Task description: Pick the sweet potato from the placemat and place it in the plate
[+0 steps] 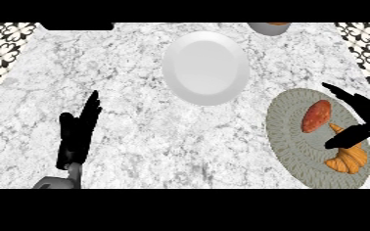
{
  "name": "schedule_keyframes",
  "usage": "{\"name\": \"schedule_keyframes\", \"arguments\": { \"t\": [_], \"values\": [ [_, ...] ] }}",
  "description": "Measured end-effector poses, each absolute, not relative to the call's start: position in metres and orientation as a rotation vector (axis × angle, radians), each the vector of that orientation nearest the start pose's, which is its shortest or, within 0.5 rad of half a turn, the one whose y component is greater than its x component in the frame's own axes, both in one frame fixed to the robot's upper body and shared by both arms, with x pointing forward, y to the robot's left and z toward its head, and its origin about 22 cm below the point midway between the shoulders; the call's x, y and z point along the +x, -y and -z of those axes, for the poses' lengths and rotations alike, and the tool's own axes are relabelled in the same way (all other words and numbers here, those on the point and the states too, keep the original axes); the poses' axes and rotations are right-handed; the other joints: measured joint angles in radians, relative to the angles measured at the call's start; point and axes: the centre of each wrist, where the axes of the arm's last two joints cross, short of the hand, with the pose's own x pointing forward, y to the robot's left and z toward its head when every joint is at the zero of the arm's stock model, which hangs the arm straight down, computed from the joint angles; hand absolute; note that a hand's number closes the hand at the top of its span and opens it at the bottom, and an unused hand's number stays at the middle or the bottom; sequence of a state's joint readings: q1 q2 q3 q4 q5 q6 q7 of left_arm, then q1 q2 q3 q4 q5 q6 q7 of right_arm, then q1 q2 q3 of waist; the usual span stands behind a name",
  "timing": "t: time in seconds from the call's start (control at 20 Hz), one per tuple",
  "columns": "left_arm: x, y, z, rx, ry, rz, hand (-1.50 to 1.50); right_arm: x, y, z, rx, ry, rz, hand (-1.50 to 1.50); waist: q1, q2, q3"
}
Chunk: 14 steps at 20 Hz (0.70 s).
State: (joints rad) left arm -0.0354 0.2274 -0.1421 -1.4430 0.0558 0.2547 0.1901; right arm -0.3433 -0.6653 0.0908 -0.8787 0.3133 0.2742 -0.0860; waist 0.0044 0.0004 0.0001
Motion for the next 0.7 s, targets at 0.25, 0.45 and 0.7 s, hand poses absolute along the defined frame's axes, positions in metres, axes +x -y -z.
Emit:
{"name": "schedule_keyframes", "arguments": {
  "t": [0.25,0.45,0.7],
  "values": [
    [0.251,-0.253,0.010,0.245,1.281,0.032,0.00,0.308,0.413,-0.018,-0.497,1.021,-0.839,-1.50,-0.001,0.000,0.000],
    [0.248,-0.251,0.007,0.239,1.282,0.034,0.00,0.310,0.413,-0.010,-0.491,1.006,-0.852,-1.50,0.001,0.000,0.000],
    [0.248,-0.249,0.010,0.241,1.284,0.037,0.00,0.309,0.409,-0.001,-0.509,1.031,-0.893,1.50,0.000,0.000,0.000]
  ]
}}
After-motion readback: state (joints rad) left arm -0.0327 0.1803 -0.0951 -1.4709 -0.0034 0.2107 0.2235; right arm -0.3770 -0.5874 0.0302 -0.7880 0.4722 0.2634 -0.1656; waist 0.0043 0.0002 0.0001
